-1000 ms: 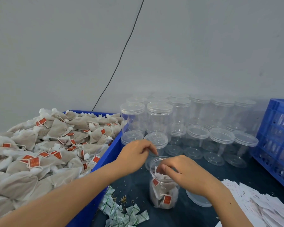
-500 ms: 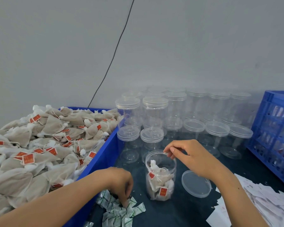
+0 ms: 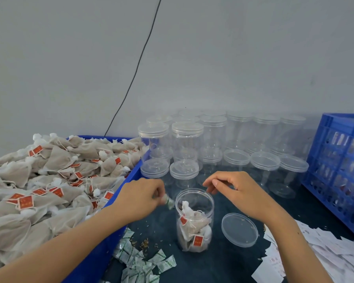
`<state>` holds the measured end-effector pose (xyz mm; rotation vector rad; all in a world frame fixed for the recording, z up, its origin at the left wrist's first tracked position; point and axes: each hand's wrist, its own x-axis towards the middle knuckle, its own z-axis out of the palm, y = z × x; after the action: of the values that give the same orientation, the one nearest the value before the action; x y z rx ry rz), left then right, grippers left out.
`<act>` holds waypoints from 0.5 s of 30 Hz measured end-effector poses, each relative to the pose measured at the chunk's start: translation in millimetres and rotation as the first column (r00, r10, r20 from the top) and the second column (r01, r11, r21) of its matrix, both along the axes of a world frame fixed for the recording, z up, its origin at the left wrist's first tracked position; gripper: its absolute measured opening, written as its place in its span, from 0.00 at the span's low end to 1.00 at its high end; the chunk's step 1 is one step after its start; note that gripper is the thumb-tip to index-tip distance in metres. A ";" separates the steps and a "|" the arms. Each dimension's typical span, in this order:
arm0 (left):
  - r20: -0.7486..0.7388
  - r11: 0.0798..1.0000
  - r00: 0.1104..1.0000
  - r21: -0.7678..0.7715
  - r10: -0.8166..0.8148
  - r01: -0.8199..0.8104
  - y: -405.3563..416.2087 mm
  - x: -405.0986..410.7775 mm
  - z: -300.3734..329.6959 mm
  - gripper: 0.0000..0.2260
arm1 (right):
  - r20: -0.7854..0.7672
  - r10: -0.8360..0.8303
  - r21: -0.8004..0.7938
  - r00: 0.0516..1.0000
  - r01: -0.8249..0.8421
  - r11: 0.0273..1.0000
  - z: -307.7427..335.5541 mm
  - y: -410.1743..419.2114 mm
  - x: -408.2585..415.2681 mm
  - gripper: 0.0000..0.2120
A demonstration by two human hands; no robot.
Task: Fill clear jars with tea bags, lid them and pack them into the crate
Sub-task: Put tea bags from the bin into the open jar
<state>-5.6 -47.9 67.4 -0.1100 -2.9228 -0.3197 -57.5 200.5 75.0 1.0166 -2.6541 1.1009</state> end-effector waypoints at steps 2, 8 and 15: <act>-0.301 0.992 0.954 0.119 0.004 0.033 6.7 4.1 2.8 0.05 | 0.014 -0.002 -0.036 1.000 0.002 0.999 0.3 2.8 -1.3 0.10; -0.440 0.974 0.883 0.072 -0.164 0.217 29.7 8.1 -9.7 0.03 | 0.012 -0.145 -0.147 0.989 0.145 0.979 0.0 19.1 -10.9 0.12; -0.213 0.971 0.961 0.124 -0.174 0.203 25.2 -6.9 -24.2 0.09 | 0.118 -0.246 -0.223 0.962 0.267 0.938 1.8 47.5 -20.0 0.12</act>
<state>-12.4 -22.6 43.2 -0.3787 -2.6828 -0.5173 -77.5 248.0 76.8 0.5715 -2.5439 1.3852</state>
